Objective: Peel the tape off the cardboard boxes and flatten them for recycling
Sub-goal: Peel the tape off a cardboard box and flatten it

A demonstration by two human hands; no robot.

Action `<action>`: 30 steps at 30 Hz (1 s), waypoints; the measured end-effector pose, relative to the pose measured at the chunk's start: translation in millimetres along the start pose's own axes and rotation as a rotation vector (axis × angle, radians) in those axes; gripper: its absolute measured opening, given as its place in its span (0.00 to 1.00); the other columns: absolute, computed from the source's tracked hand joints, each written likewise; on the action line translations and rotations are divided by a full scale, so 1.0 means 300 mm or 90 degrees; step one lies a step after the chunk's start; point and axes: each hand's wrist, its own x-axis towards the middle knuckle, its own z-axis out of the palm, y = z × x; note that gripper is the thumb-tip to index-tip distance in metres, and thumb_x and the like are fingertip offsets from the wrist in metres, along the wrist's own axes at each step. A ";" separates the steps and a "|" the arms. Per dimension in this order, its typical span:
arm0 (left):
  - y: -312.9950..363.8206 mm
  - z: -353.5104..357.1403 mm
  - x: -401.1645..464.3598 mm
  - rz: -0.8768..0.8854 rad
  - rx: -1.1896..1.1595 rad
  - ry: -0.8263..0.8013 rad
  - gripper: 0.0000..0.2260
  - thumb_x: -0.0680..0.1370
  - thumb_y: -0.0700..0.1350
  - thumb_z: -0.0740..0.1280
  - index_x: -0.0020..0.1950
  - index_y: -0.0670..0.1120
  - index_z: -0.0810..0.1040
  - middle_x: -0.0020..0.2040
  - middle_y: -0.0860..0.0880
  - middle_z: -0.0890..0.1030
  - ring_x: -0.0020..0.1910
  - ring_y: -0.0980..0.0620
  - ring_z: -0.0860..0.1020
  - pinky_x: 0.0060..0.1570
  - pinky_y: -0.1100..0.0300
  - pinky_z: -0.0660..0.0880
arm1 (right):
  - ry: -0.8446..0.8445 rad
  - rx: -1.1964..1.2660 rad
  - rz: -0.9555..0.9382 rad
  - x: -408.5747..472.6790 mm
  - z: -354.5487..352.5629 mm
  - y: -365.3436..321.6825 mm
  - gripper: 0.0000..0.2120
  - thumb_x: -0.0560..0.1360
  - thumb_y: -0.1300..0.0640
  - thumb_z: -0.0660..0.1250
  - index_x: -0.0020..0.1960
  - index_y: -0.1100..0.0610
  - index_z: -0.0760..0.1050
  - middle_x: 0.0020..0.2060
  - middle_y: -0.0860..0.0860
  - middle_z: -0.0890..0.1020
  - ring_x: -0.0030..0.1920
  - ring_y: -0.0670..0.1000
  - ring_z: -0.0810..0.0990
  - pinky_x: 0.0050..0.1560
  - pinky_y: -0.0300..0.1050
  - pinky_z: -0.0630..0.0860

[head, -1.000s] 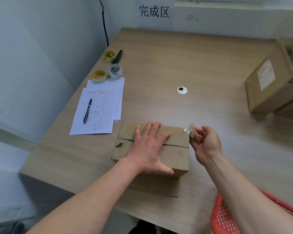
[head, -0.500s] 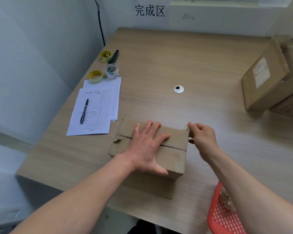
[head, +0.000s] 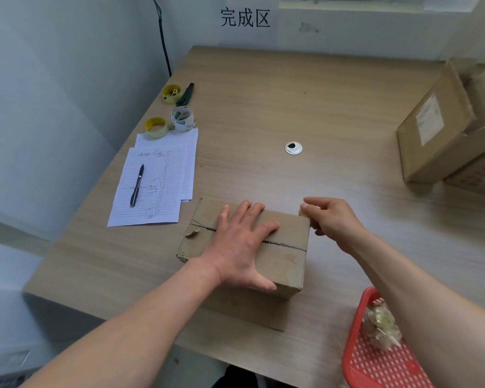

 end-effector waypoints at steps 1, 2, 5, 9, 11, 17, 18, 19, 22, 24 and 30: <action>0.000 -0.001 0.000 0.000 0.001 0.000 0.53 0.58 0.77 0.70 0.77 0.59 0.54 0.80 0.47 0.48 0.80 0.43 0.43 0.75 0.35 0.42 | 0.014 0.031 0.013 0.002 0.004 0.008 0.08 0.78 0.53 0.71 0.54 0.55 0.80 0.39 0.53 0.81 0.32 0.48 0.77 0.36 0.44 0.75; 0.000 -0.001 0.000 0.000 0.001 -0.001 0.53 0.58 0.77 0.70 0.77 0.59 0.54 0.81 0.46 0.48 0.80 0.43 0.43 0.75 0.36 0.42 | 0.032 0.055 0.027 0.004 0.010 0.016 0.06 0.78 0.54 0.70 0.52 0.56 0.80 0.39 0.55 0.81 0.31 0.49 0.77 0.35 0.45 0.76; 0.000 -0.003 0.001 -0.002 -0.007 -0.006 0.53 0.58 0.77 0.70 0.77 0.59 0.54 0.81 0.47 0.47 0.80 0.44 0.42 0.75 0.36 0.41 | 0.077 0.099 0.070 -0.005 0.026 0.030 0.14 0.81 0.53 0.66 0.40 0.60 0.76 0.35 0.56 0.78 0.31 0.50 0.75 0.34 0.45 0.78; -0.003 -0.001 0.005 -0.006 -0.009 0.000 0.53 0.57 0.77 0.70 0.77 0.60 0.54 0.81 0.48 0.47 0.80 0.44 0.42 0.75 0.36 0.40 | 0.158 0.273 0.152 -0.033 0.030 0.023 0.16 0.83 0.52 0.63 0.41 0.60 0.76 0.36 0.56 0.79 0.33 0.51 0.78 0.30 0.42 0.79; 0.002 0.002 0.008 -0.008 -0.009 0.008 0.53 0.57 0.77 0.70 0.76 0.60 0.55 0.81 0.47 0.48 0.80 0.44 0.43 0.75 0.37 0.40 | 0.199 0.382 0.193 -0.048 0.029 0.024 0.16 0.82 0.51 0.64 0.41 0.60 0.75 0.39 0.57 0.80 0.35 0.53 0.80 0.31 0.43 0.80; 0.011 0.000 0.010 -0.013 0.002 0.016 0.52 0.57 0.77 0.69 0.76 0.60 0.55 0.80 0.47 0.49 0.79 0.44 0.44 0.75 0.37 0.42 | 0.172 0.410 0.189 -0.066 0.039 0.026 0.14 0.72 0.55 0.77 0.44 0.64 0.76 0.43 0.60 0.79 0.38 0.56 0.81 0.45 0.52 0.84; 0.015 0.000 0.010 -0.017 0.003 0.016 0.52 0.57 0.78 0.69 0.76 0.60 0.55 0.80 0.47 0.49 0.79 0.43 0.44 0.75 0.37 0.42 | 0.187 0.421 0.188 -0.068 0.038 0.024 0.11 0.73 0.59 0.76 0.43 0.64 0.76 0.44 0.61 0.79 0.37 0.55 0.81 0.43 0.50 0.84; 0.021 0.001 0.010 -0.022 0.001 0.018 0.52 0.57 0.78 0.68 0.76 0.60 0.54 0.80 0.47 0.49 0.79 0.43 0.44 0.75 0.36 0.43 | 0.214 0.449 0.191 -0.071 0.034 0.023 0.09 0.74 0.61 0.74 0.43 0.64 0.76 0.45 0.61 0.80 0.38 0.55 0.82 0.41 0.48 0.84; 0.039 0.002 0.012 -0.042 -0.011 0.022 0.52 0.58 0.78 0.67 0.76 0.60 0.55 0.80 0.46 0.49 0.79 0.43 0.44 0.75 0.36 0.43 | 0.280 0.515 0.176 -0.090 0.027 0.022 0.03 0.79 0.61 0.69 0.49 0.61 0.77 0.48 0.60 0.83 0.40 0.55 0.84 0.39 0.48 0.82; 0.053 0.004 0.015 -0.053 -0.014 0.025 0.52 0.58 0.78 0.67 0.76 0.60 0.55 0.80 0.46 0.49 0.79 0.42 0.44 0.75 0.35 0.43 | 0.293 0.407 0.105 -0.114 0.037 0.024 0.06 0.79 0.59 0.68 0.56 0.54 0.77 0.46 0.57 0.84 0.42 0.53 0.84 0.43 0.51 0.82; 0.104 0.006 0.031 -0.103 -0.040 0.032 0.54 0.58 0.78 0.67 0.78 0.57 0.55 0.80 0.47 0.48 0.79 0.43 0.43 0.74 0.35 0.42 | 0.333 -0.072 -0.238 -0.217 0.103 0.047 0.03 0.77 0.55 0.71 0.43 0.50 0.80 0.37 0.45 0.83 0.40 0.49 0.80 0.43 0.46 0.74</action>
